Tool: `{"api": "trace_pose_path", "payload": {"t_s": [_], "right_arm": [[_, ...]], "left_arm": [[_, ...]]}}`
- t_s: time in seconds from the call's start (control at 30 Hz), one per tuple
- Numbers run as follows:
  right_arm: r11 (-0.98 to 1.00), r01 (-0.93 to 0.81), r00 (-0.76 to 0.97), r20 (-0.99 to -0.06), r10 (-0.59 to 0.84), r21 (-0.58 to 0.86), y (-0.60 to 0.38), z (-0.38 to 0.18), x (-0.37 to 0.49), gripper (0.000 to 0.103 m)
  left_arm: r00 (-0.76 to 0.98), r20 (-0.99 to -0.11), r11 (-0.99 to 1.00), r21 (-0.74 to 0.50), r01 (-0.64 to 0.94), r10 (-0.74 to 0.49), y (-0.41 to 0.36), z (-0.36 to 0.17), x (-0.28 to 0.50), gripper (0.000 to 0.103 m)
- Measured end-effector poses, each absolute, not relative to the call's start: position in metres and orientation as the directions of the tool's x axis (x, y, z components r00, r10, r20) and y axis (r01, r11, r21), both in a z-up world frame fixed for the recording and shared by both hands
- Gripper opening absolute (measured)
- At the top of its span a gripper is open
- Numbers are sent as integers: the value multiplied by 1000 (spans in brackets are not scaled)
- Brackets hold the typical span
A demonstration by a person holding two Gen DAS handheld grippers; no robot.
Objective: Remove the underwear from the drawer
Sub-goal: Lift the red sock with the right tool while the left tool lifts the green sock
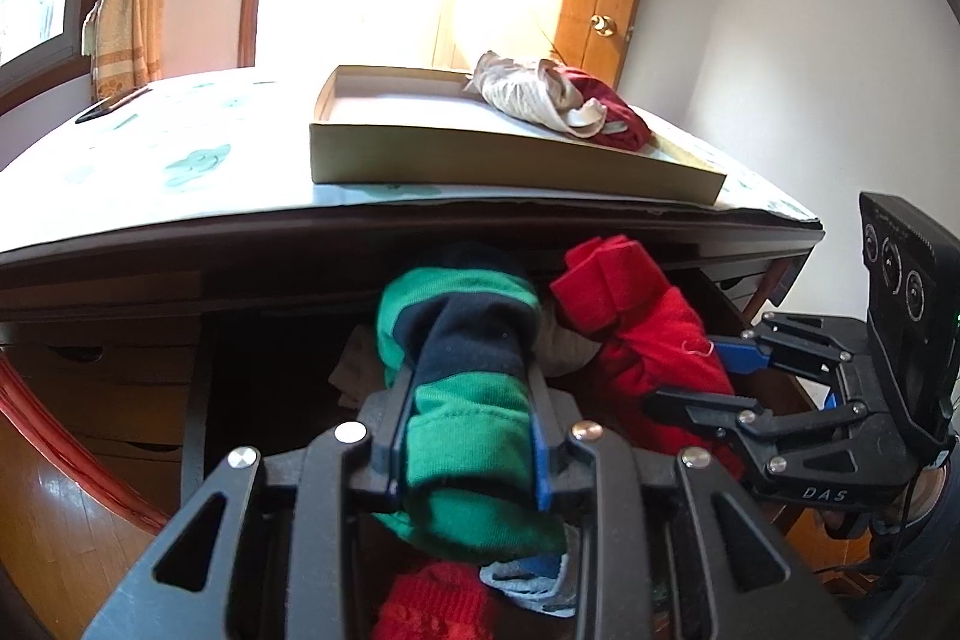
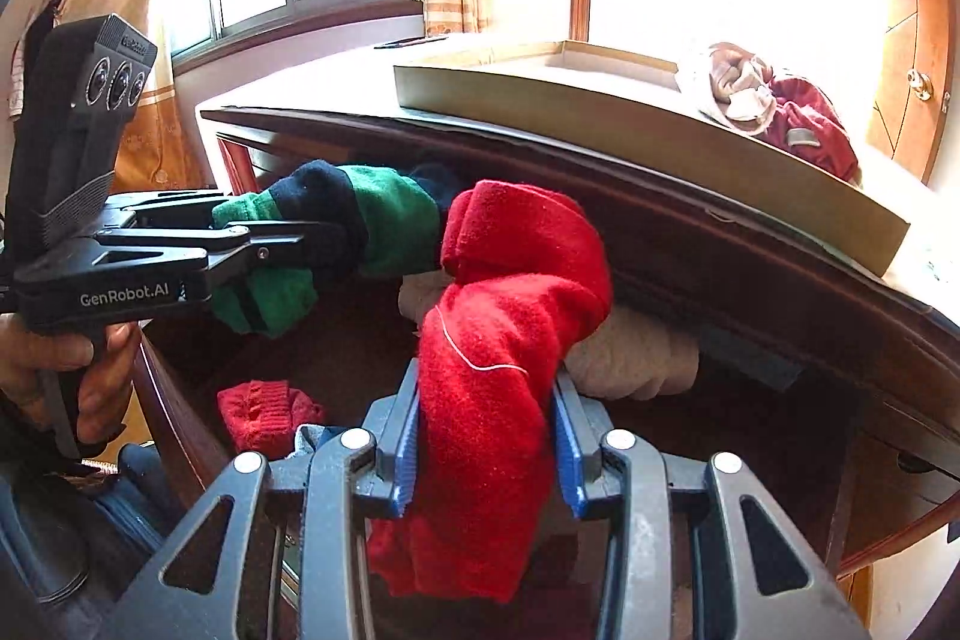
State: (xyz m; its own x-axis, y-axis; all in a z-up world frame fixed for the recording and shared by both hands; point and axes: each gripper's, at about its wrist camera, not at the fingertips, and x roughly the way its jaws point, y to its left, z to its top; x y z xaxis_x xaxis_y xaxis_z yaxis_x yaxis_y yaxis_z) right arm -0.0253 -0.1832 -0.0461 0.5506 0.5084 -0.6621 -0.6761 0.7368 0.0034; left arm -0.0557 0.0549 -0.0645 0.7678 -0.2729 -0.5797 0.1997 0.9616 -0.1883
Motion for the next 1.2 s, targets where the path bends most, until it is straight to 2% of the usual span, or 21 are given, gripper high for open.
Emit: {"api": "trace_pose_path", "payload": {"t_s": [0.83,1.2], "right_arm": [[732,-681,628,-524,576,-12,-201,-33,-44,40],[727,-686,644,-474,601,-11,-202,-31,-48,40]], "left_arm": [[856,-444,964,-137,227,-265,51,-42,-79,28],[875,-410,966,-133,222,-257,54,-36,-82,28]]}}
